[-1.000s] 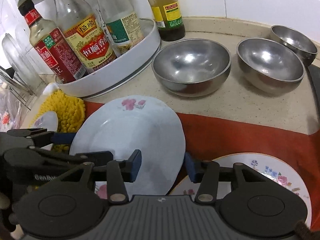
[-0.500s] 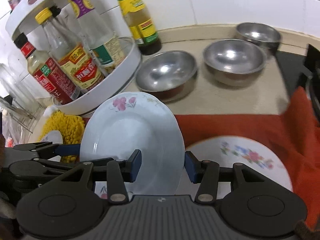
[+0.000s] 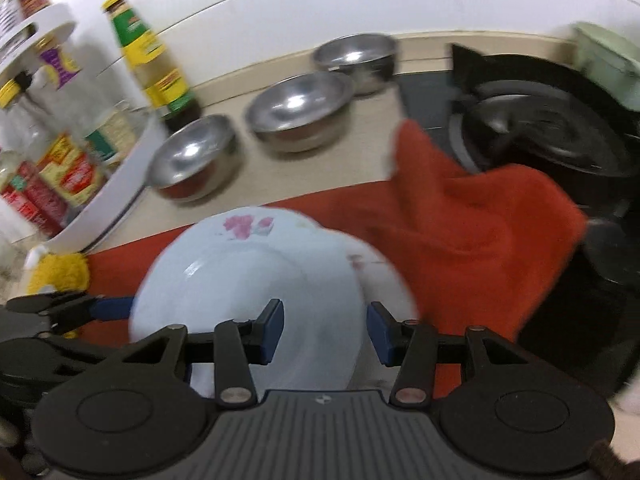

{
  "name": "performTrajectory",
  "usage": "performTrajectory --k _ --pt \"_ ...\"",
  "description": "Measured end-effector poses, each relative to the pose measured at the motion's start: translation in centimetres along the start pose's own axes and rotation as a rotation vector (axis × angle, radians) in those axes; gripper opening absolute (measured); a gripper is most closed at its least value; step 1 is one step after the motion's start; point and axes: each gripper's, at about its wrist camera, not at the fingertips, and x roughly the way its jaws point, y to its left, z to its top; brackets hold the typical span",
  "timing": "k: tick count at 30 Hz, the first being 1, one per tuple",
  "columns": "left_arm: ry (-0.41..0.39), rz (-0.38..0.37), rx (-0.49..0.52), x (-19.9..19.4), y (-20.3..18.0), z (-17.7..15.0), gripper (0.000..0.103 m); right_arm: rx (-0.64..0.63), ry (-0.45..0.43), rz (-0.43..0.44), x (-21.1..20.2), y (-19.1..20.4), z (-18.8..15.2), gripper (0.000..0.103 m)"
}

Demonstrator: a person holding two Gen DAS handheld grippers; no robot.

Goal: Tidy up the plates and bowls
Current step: 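Carry the plate with both grippers over the large floral plate by the stove, then lower the plate onto the floral plate and open both grippers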

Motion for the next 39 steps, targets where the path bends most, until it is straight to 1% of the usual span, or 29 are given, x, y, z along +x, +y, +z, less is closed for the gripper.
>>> performTrajectory --k 2,4,6,7,8,9,10,12,14,17,21,22,23,25,27,32,34,39 --pt "0.019 0.002 -0.024 0.4 0.1 -0.3 0.085 0.015 -0.019 -0.026 -0.6 -1.3 -0.4 0.043" --pt "0.042 -0.011 -0.044 0.8 0.0 -0.3 0.086 0.027 0.000 -0.038 -0.4 -2.3 -0.7 0.043" --pt "0.038 -0.008 -0.027 1.1 -0.7 -0.3 0.088 0.046 0.043 -0.015 0.3 -3.1 -1.1 0.044" --pt "0.039 -0.008 -0.014 1.4 -1.2 -0.2 0.088 0.047 0.044 0.001 0.5 -3.1 -1.3 0.044" --pt "0.041 -0.021 -0.006 1.5 -1.6 -0.2 0.088 0.045 0.041 0.014 0.5 -3.0 -1.4 0.046" --pt "0.044 -0.046 -0.003 1.6 -2.0 -0.3 0.088 0.048 0.047 0.048 0.5 -3.1 -1.5 0.051" --pt "0.048 -0.047 0.000 1.7 -2.5 -0.3 0.091 0.052 0.047 0.056 0.6 -3.0 -1.5 0.051" --pt "0.048 -0.006 0.013 1.8 -3.2 -0.4 0.091 0.025 0.044 0.042 0.6 -2.6 -1.6 0.052" --pt "0.049 0.017 -0.022 1.7 -3.0 -0.5 0.090 0.003 0.047 0.040 0.7 -2.2 -1.6 0.052" --pt "0.053 0.066 -0.086 1.2 -1.9 -0.8 0.090 0.003 0.065 0.088 1.3 -1.4 -1.0 0.052" --pt "0.036 0.104 -0.152 0.5 -0.2 -1.3 0.088 -0.086 0.061 0.107 2.8 0.9 -0.4 0.052" --pt "0.026 0.111 -0.169 0.2 0.2 -1.5 0.084 -0.100 0.062 0.108 3.1 1.3 -0.1 0.052" --pt "0.019 0.121 -0.182 0.0 0.4 -1.6 0.083 -0.113 0.062 0.107 3.4 1.7 0.2 0.052" --pt "-0.003 0.165 -0.208 -0.7 0.7 -2.0 0.085 -0.179 0.067 0.096 3.8 2.5 0.6 0.051" --pt "-0.029 0.198 -0.229 -1.5 1.1 -2.3 0.086 -0.196 0.066 0.085 3.9 2.6 0.7 0.051" --pt "-0.070 0.248 -0.282 -3.1 1.9 -3.0 0.087 -0.322 -0.022 0.032 2.3 3.6 0.8 0.051" --pt "-0.088 0.263 -0.295 -3.8 2.0 -3.3 0.087 -0.353 -0.060 0.034 1.5 4.1 1.1 0.051" --pt "-0.127 0.298 -0.315 -5.1 2.3 -3.6 0.088 -0.408 -0.107 0.051 0.4 5.7 1.5 0.051"
